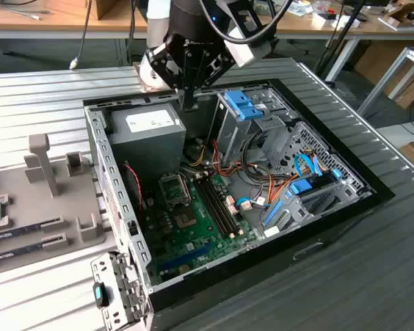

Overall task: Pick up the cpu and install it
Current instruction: 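Reach for the cpu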

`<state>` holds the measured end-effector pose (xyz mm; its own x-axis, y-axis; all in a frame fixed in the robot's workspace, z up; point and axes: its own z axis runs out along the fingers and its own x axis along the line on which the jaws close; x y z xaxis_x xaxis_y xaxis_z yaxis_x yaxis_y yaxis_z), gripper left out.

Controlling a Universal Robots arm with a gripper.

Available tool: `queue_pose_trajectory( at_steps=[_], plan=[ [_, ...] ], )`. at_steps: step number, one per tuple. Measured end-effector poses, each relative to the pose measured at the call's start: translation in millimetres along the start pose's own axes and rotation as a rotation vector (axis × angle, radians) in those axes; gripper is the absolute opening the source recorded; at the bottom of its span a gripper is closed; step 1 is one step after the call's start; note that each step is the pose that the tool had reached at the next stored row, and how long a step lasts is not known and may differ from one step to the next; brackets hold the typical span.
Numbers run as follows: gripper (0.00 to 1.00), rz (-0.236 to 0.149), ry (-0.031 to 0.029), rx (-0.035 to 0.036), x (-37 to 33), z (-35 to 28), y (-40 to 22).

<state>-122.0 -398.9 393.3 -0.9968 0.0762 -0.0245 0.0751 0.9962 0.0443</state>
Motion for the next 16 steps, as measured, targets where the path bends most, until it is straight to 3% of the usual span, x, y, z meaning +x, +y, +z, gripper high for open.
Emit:
queue_pose_trajectory(
  at_steps=[16],
  plan=[
    [0.11, 0.0, 0.0, 0.0, 3.8, -0.1, -0.3]
  ],
)
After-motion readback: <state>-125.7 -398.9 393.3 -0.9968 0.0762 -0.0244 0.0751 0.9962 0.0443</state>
